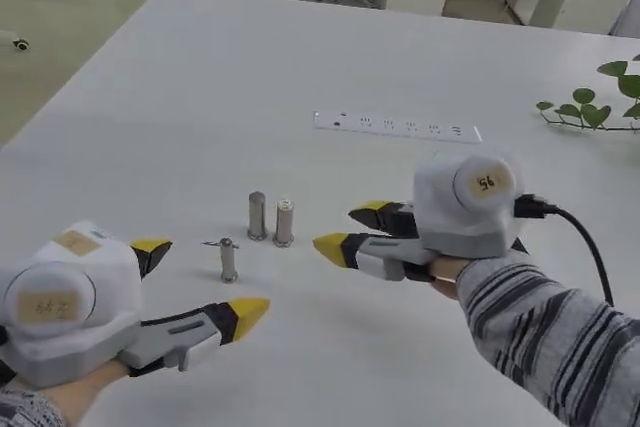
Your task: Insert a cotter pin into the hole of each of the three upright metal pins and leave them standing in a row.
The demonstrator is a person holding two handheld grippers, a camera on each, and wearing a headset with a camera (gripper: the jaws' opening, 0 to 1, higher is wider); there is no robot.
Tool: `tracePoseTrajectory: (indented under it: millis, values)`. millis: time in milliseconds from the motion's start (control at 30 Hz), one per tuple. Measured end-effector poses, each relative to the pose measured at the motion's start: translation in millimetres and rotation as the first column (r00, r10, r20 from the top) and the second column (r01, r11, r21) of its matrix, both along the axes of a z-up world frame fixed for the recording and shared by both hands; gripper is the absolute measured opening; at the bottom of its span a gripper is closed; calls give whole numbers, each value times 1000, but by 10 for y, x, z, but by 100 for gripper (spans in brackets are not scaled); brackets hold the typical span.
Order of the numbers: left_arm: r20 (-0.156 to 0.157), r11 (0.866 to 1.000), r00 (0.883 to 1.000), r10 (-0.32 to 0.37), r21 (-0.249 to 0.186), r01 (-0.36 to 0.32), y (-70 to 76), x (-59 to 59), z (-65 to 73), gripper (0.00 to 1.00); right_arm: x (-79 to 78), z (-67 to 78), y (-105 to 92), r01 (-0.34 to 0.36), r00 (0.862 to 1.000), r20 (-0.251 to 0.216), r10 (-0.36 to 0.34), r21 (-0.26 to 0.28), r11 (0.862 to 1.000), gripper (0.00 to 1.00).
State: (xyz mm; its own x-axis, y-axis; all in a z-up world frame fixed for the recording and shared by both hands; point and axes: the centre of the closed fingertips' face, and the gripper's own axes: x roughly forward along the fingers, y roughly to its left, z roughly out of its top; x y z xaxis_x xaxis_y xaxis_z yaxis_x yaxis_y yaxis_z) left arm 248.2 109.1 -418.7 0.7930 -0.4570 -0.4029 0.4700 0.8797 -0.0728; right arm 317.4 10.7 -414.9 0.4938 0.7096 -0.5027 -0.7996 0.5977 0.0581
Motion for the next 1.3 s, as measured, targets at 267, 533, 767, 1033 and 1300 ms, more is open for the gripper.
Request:
tracePoseTrajectory:
  millis: [267, 533, 767, 1033, 1300]
  values:
    - [17, 999, 1000, 24, 23, -25, 64, -54, 43, 86, 189, -129, 252, 47, 999, 5, -47, 10, 999, 30]
    - [25, 998, 999, 38, 39, -39, 96, -67, 55, 92, 331, -333, 400, 98, 995, -32, -97, 38, 994, 26]
    - [6, 999, 1000, 27, 38, -27, 89, -104, -1, 95, 380, -457, 461, 104, 994, -47, -103, 38, 994, 23]
    - [-12, 999, 1000, 7, 43, -7, 59, -116, -45, 98, 413, -530, 491, 119, 992, -47, -118, 36, 992, 18]
    - [-3, 999, 1000, 22, 46, -22, 119, -91, -24, 98, 435, -543, 521, 129, 991, -41, -127, 47, 991, 10]
